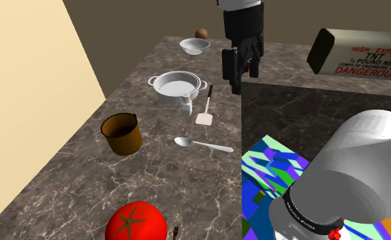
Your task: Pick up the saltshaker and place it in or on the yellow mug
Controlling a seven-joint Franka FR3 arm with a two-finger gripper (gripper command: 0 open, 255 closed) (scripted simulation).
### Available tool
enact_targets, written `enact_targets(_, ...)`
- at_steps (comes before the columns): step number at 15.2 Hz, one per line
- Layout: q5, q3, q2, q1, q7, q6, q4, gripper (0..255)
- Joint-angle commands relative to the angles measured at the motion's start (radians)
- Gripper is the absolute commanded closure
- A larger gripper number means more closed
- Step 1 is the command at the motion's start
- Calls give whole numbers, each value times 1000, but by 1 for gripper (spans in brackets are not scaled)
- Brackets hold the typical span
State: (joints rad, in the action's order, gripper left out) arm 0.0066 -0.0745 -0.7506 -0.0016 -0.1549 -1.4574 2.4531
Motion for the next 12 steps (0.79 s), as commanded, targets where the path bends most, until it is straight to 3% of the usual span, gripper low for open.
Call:
enact_targets(1, 0, 0, 0, 0, 0, 0, 0, 0)
enact_targets(12, -24, -18, 450, -23, 23, -251, -176, 0)
